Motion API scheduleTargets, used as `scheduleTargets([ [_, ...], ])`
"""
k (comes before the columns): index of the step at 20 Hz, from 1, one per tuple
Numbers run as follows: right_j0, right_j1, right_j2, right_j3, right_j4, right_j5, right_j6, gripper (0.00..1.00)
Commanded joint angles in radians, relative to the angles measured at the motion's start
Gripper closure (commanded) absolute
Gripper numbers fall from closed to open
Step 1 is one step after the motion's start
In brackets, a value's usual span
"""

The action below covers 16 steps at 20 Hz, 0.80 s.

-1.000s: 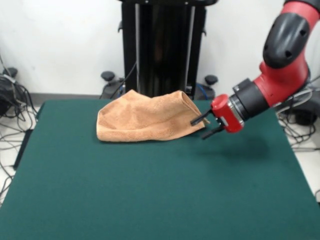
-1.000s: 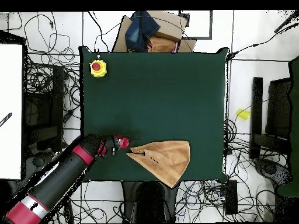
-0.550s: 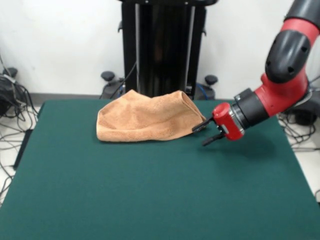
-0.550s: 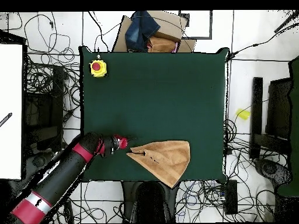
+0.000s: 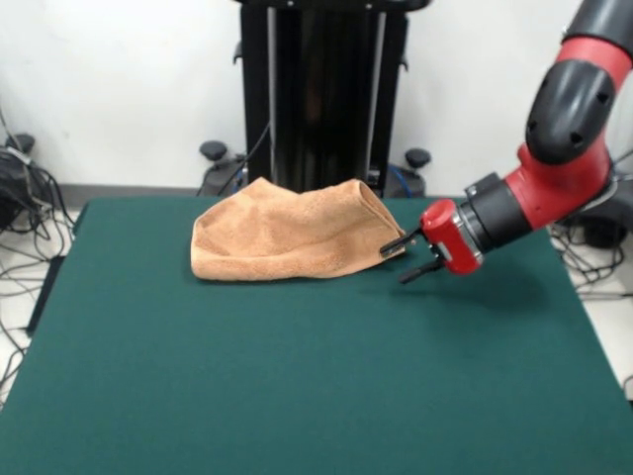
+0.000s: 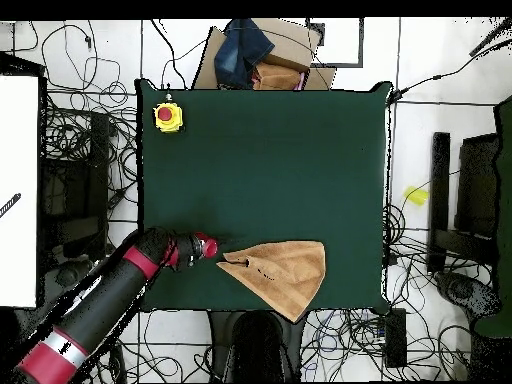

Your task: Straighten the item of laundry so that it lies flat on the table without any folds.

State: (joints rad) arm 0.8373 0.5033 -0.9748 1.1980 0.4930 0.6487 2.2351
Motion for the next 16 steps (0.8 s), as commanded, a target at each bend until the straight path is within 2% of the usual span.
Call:
scheduleTargets([
  [1,0.016,-0.112,0.174,0.034,0.000,0.142,0.169,0.00],
  [8,0.017,-0.147,0.184,0.038,-0.029,0.195,0.141,0.00],
  [10,0.007,-0.137,0.185,0.023,-0.036,0.229,0.141,0.00],
  [14,-0.011,-0.084,0.183,-0.015,-0.035,0.180,0.168,0.00],
  [16,-0.013,-0.073,0.186,-0.020,-0.036,0.200,0.174,0.00],
])
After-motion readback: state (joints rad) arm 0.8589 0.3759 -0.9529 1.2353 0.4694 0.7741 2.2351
